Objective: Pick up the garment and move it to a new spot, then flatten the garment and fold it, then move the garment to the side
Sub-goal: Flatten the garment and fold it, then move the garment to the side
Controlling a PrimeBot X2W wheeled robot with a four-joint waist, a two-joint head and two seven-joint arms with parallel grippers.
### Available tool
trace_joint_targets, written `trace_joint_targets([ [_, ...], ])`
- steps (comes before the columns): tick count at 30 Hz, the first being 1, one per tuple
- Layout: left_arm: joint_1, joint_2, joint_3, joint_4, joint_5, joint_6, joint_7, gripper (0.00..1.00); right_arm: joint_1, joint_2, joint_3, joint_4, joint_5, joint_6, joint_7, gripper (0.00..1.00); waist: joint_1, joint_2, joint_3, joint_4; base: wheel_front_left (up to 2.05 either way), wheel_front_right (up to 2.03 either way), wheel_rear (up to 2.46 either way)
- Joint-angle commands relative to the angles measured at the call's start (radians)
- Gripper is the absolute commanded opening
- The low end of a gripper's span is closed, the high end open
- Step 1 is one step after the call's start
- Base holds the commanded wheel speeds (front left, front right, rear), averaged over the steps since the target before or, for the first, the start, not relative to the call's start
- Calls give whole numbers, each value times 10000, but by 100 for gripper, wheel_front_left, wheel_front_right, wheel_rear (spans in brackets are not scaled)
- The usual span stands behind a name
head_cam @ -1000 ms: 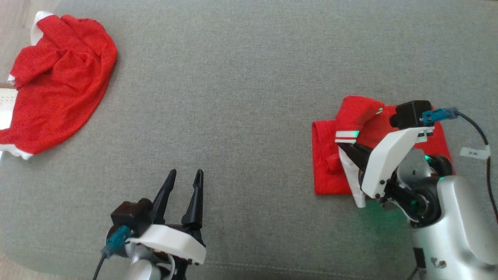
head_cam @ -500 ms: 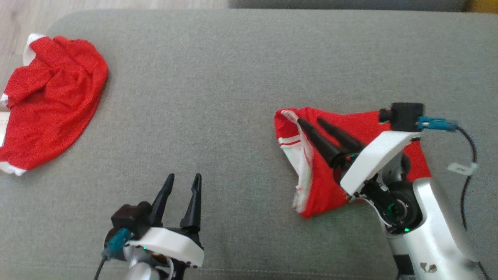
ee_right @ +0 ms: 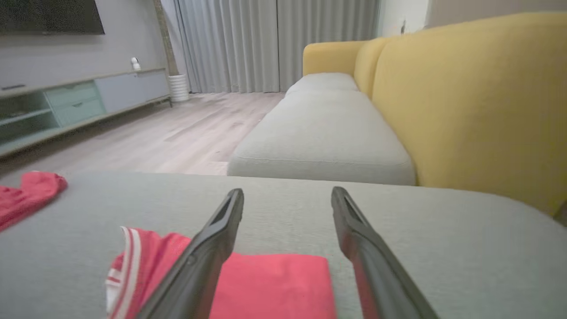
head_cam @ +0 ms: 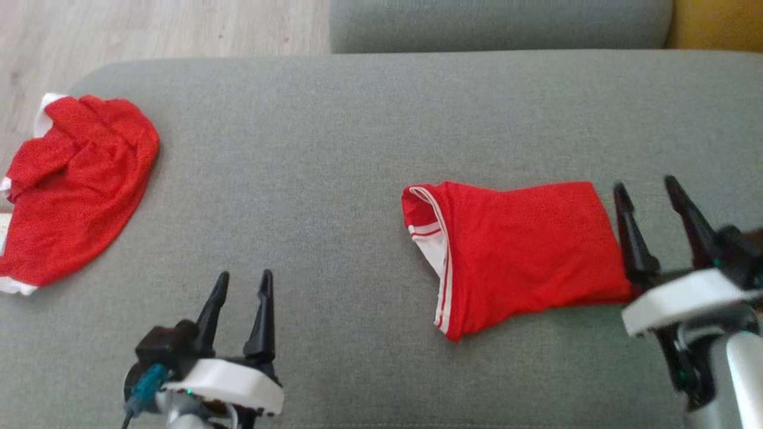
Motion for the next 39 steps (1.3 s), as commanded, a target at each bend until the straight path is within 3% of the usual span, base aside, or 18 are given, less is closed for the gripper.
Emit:
trace_joint_targets([
  [1, -78, -10, 382, -319, 140, -22, -122, 100, -2, -128, 101, -210, -201, -7, -316, 100, 0, -1, -163, -22, 0, 0, 0],
  [7, 372, -10, 719, -165, 444, -148, -122, 100, 932, 72, -581, 953, -843, -7, -1826, 100, 0, -1, -802, 36, 0, 0, 0],
  [15, 757, -11, 1182, -254, 966, -200, -122, 100, 1527, 457, -320, 2258, -1290, -7, -2767, 100, 0, -1, -1141, 92, 0, 0, 0],
  [27, 913, -11, 1496, -221, 1073, -677, -122, 100, 1448, 879, -385, 2970, -1428, -7, -3068, 100, 0, -1, -1335, -105, 0, 0, 0],
  [39, 850, -11, 1523, 146, 1070, -705, -122, 100, 1354, 867, -427, 2842, -1475, -7, -3073, 100, 0, -1, -1263, -89, 0, 0, 0],
])
